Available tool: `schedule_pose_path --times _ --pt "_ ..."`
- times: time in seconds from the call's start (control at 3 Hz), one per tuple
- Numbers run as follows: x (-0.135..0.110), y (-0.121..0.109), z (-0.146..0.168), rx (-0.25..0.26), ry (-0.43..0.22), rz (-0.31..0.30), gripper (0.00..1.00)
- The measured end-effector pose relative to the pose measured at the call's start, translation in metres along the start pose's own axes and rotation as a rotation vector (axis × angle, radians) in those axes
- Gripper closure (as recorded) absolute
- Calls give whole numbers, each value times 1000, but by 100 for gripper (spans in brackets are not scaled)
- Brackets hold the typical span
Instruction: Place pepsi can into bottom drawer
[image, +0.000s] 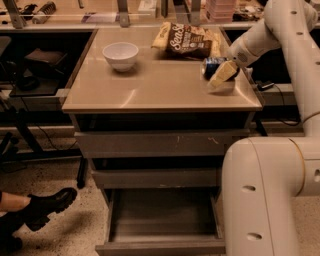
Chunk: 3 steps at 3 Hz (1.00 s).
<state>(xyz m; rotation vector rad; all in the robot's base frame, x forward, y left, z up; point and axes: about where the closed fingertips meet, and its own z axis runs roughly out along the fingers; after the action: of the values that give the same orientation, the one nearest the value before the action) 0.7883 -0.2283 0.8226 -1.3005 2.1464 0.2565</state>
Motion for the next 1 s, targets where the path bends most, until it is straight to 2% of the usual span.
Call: schedule_pose_path --times 0.33,1.0 --pt "0 0 0 0 0 0 19" --pt "-3 0 -4 0 0 0 65"
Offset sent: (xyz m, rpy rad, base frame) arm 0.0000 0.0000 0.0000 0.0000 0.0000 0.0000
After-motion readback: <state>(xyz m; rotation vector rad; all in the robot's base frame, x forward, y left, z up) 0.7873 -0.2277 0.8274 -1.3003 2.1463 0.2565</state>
